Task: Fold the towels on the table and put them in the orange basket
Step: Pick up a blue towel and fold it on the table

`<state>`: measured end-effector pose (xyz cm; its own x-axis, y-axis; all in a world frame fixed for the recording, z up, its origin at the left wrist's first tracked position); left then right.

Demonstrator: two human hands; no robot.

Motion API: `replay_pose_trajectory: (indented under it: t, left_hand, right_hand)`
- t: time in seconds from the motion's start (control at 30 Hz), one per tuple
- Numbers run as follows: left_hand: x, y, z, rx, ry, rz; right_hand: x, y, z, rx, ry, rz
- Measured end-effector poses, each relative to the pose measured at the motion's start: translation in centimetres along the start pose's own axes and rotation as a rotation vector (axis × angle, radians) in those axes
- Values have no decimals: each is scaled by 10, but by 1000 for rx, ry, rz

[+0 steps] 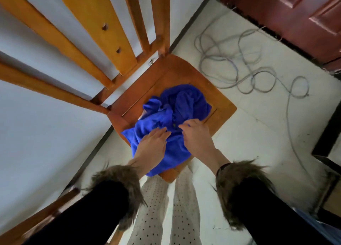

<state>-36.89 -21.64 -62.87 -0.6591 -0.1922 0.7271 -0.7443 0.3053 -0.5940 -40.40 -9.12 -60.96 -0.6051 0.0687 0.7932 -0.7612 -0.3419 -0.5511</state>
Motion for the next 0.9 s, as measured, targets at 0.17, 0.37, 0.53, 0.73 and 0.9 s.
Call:
replay_pose_trajectory:
  t: [0.17, 0.37, 0.53, 0.73, 0.9]
  left_hand:
    - [-22, 49, 17, 113, 25, -95]
    - [-14, 57, 14, 79, -55, -144]
    - [45, 23, -3, -51, -388, -277]
    - [143, -41, -14, -1, -619, -486]
    - [226, -113, -27, -87, -590, -577]
  right_hand:
    - [-34, 44, -13, 9, -261, 7]
    - [-19, 36, -8, 144, -66, -208]
    - [36, 7, -4, 309, 146, -294]
    - [121, -24, 25, 289, 442, -186]
    - [208, -61, 56, 271, 448, -172]
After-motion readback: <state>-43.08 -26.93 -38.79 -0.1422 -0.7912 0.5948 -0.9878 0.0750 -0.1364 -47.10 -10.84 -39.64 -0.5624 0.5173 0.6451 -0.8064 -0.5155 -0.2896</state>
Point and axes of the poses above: each hand's wrist, its own y-axis towards the middle knuckle, its own x-axis out of the back of the hand, z = x × y, the point moved 6 cm from there along y, towards the middle knuckle, and after that the axes turned 6 degrees about z, right-handed, at the moved point
